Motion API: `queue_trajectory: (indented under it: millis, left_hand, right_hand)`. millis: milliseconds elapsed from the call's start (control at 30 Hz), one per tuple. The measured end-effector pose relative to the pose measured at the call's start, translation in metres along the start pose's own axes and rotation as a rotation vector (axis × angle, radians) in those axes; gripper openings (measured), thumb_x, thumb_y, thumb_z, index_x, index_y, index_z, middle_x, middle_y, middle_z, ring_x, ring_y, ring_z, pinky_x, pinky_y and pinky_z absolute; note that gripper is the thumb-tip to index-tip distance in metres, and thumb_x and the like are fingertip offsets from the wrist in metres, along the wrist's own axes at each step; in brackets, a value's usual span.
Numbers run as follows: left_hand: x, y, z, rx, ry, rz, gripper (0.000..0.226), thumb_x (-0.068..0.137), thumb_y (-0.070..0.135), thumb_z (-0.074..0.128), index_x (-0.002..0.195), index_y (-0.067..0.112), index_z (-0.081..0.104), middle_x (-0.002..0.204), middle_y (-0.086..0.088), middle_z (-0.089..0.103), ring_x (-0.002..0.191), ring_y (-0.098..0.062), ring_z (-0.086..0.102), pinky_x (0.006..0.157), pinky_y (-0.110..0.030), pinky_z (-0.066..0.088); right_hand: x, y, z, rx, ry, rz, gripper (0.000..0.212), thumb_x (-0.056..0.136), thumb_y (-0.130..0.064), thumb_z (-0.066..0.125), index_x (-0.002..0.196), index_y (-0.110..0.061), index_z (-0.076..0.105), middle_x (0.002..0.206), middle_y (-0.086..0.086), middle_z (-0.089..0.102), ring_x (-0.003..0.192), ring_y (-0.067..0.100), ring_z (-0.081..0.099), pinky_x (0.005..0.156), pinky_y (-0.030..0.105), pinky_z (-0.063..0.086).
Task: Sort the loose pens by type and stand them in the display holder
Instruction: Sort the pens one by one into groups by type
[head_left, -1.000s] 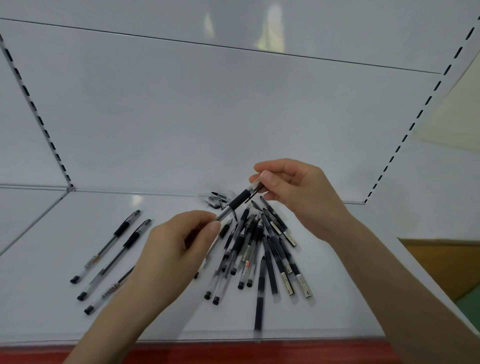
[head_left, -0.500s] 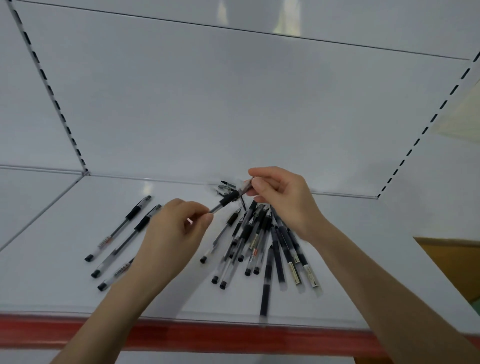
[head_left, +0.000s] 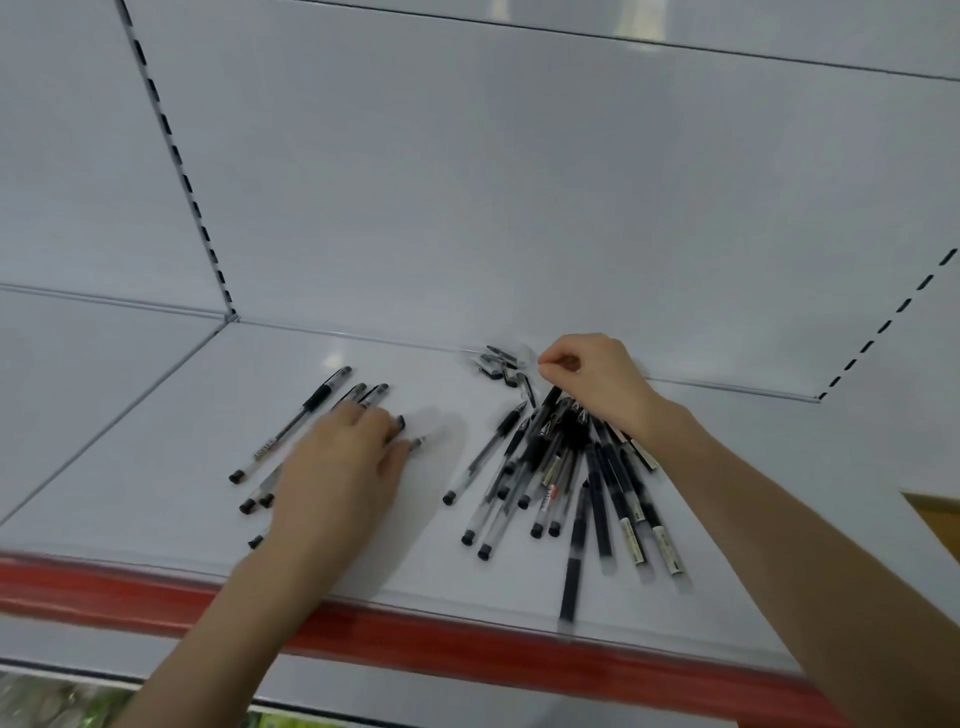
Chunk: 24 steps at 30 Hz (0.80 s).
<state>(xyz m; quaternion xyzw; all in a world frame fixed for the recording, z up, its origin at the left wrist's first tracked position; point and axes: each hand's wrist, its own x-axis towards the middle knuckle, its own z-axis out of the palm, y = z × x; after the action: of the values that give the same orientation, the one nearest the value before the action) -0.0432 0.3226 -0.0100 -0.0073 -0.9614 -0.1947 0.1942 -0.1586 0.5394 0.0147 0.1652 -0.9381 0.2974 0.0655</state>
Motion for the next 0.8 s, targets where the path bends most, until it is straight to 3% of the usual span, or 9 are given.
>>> queue_trajectory:
  millis: [133,267,333,433,533,633,800]
  left_hand:
    - [0.005,0.033,0.018,0.074,-0.201,0.077,0.033,0.091,0.039,0.046,0.11,0.013,0.055,0.105,-0.002,0.059,0.094,-0.02,0.057,0.076,-0.031,0.047]
    - [0.012,0.032,0.024,0.199,-0.284,0.096,0.029,0.095,0.03,0.04,0.11,0.012,0.055,0.108,-0.004,0.058,0.097,-0.023,0.057,0.077,-0.031,0.046]
    - [0.009,0.023,0.018,0.209,-0.306,0.064,0.026,0.094,0.027,0.039,0.108,0.012,0.056,0.108,-0.005,0.057,0.096,-0.025,0.058,0.078,-0.031,0.047]
    - [0.001,0.009,0.007,0.174,-0.292,0.02,0.024,0.092,0.024,0.039,0.103,0.014,0.058,0.101,-0.002,0.057,0.093,-0.022,0.057,0.076,-0.031,0.048]
    - [-0.006,0.0,-0.004,0.087,-0.246,-0.031,0.019,0.089,0.022,0.043,0.098,0.015,0.058,0.094,0.001,0.055,0.087,-0.019,0.056,0.072,-0.027,0.044]
    - [-0.008,-0.003,-0.013,-0.083,-0.194,-0.098,0.01,0.086,0.016,0.048,0.092,0.012,0.054,0.079,0.001,0.055,0.076,-0.018,0.051,0.064,-0.027,0.04]
    - [-0.009,-0.011,-0.017,-0.263,-0.172,-0.174,0.002,0.085,0.012,0.051,0.085,0.01,0.05,0.076,-0.01,0.062,0.074,-0.025,0.058,0.067,-0.038,0.046]
  right_hand:
    - [0.016,-0.004,0.009,-0.002,-0.005,-0.003,0.017,0.089,-0.012,0.056,0.098,-0.006,0.069,0.101,0.006,0.069,0.087,0.013,0.057,0.08,0.021,0.042]
    - [0.029,-0.011,0.018,-0.015,-0.018,-0.027,0.016,0.088,-0.011,0.055,0.096,-0.006,0.069,0.099,0.008,0.069,0.085,0.016,0.058,0.081,0.026,0.046]
    - [0.033,-0.015,0.023,-0.041,-0.062,-0.033,0.015,0.089,-0.013,0.055,0.095,-0.007,0.068,0.099,0.009,0.068,0.086,0.023,0.062,0.081,0.034,0.05]
    - [0.036,-0.019,0.03,-0.119,-0.145,-0.018,0.017,0.089,-0.021,0.056,0.099,-0.01,0.065,0.1,0.007,0.067,0.078,0.023,0.063,0.076,0.034,0.051]
    - [0.039,-0.022,0.035,-0.267,-0.192,-0.004,0.023,0.089,-0.022,0.056,0.106,-0.008,0.062,0.108,0.008,0.065,0.097,0.025,0.059,0.084,0.035,0.048]
    - [0.041,-0.027,0.036,-0.338,-0.201,-0.013,0.02,0.088,-0.017,0.053,0.102,-0.005,0.062,0.106,0.012,0.065,0.097,0.028,0.059,0.081,0.035,0.047]
    - [0.036,-0.031,0.036,-0.381,-0.168,-0.033,0.023,0.088,-0.009,0.048,0.103,-0.004,0.064,0.105,0.013,0.066,0.094,0.029,0.06,0.076,0.033,0.045]
